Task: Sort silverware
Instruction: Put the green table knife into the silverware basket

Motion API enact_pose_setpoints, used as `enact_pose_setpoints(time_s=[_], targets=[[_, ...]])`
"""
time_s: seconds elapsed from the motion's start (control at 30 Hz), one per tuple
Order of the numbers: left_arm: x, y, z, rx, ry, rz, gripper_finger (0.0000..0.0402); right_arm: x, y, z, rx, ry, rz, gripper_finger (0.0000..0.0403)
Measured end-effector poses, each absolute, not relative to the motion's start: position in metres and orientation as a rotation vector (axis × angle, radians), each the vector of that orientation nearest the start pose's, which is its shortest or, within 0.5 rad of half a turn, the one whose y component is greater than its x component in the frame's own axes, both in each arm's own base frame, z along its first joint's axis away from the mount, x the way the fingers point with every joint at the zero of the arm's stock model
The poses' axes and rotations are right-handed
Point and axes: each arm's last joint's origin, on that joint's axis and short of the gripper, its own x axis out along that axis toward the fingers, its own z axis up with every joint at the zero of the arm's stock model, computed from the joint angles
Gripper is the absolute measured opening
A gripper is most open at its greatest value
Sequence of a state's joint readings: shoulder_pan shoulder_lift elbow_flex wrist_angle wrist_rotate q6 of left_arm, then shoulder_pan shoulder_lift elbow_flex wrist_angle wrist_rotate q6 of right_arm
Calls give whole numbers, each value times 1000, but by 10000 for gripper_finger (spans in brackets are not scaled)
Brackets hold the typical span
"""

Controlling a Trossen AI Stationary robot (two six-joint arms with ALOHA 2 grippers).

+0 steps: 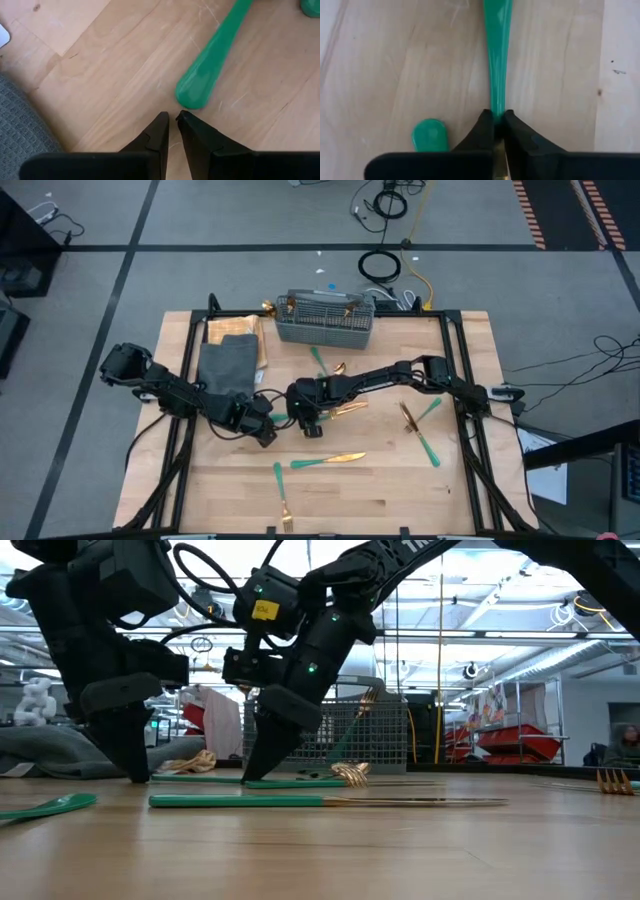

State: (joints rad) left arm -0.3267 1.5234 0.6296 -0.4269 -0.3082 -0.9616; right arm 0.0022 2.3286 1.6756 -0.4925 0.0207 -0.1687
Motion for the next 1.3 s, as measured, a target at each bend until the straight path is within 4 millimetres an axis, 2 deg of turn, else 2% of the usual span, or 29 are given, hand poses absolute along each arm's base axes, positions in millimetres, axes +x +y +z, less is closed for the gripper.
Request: enact_pose_setpoints(time_s=[0.43, 0.8, 1.13, 1.3], targets=[[221, -74, 127, -444, 1099, 526, 58, 465, 7, 139, -216, 1112, 13, 1], [220, -78, 128, -440, 1098, 519, 58, 464, 10, 174, -254, 1011, -32, 0], [221, -77, 128, -436, 1086, 524, 58, 455, 3, 217, -333, 931, -143, 0], [222, -78, 129, -440, 1074, 521, 58, 444, -6, 232, -388, 967, -231, 0]])
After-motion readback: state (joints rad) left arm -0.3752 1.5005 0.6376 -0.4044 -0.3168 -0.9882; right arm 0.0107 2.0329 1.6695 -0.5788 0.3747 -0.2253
